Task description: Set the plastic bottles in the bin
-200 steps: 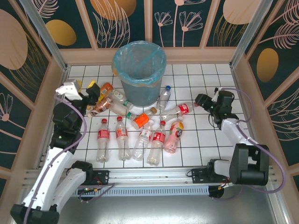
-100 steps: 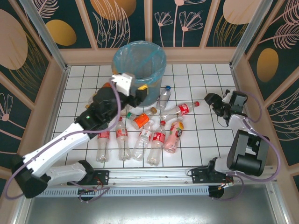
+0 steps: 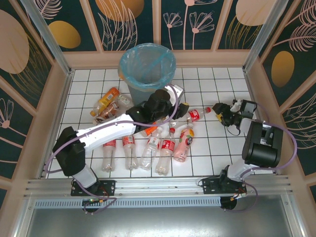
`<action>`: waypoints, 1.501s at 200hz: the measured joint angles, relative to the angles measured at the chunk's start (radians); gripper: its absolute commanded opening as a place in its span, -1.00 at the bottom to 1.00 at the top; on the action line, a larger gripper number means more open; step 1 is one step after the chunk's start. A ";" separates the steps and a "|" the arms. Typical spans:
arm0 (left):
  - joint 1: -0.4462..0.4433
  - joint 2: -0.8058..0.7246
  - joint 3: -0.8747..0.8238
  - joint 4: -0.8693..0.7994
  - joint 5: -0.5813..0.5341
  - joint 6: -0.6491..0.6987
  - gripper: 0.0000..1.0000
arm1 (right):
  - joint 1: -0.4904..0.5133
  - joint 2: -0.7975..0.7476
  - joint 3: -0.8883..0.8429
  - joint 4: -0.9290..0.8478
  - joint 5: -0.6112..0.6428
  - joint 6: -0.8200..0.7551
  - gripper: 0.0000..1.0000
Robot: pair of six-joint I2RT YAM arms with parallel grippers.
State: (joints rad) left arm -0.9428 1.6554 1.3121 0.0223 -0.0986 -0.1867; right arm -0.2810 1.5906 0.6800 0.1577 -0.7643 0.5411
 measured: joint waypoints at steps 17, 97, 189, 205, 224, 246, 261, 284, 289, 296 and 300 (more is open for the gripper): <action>0.000 0.049 0.026 -0.003 0.016 -0.026 0.37 | 0.012 0.034 0.001 0.013 -0.012 0.002 0.33; 0.000 0.214 0.058 -0.039 0.047 -0.106 0.37 | 0.075 0.152 0.045 0.073 -0.072 0.024 0.33; 0.000 0.247 0.115 -0.050 0.046 -0.119 0.39 | 0.071 0.245 0.087 0.145 -0.150 0.064 0.16; 0.000 0.257 0.115 -0.053 0.046 -0.119 0.40 | 0.071 0.256 0.089 0.164 -0.161 0.073 0.14; 0.000 0.265 0.115 -0.056 0.046 -0.122 0.40 | 0.066 0.269 0.090 0.181 -0.177 0.085 0.11; 0.000 0.272 0.125 -0.067 0.045 -0.122 0.41 | 0.066 0.290 0.101 0.200 -0.192 0.095 0.04; 0.000 0.277 0.135 -0.077 0.041 -0.122 0.41 | 0.066 0.302 0.107 0.208 -0.203 0.096 -0.04; 0.000 0.285 0.145 -0.080 0.038 -0.123 0.41 | 0.065 0.316 0.114 0.215 -0.206 0.095 -0.11; 0.000 0.285 0.145 -0.082 0.038 -0.123 0.41 | 0.065 0.316 0.114 0.214 -0.206 0.096 -0.14; 0.000 0.286 0.145 -0.085 0.038 -0.123 0.41 | 0.065 0.316 0.114 0.214 -0.203 0.094 -0.18; 0.000 0.286 0.145 -0.087 0.038 -0.123 0.41 | 0.065 0.317 0.114 0.214 -0.198 0.095 -0.19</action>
State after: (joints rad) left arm -0.9428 1.9411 1.4570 -0.0643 -0.0608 -0.3096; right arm -0.2161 1.9072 0.7944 0.3714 -0.9627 0.6357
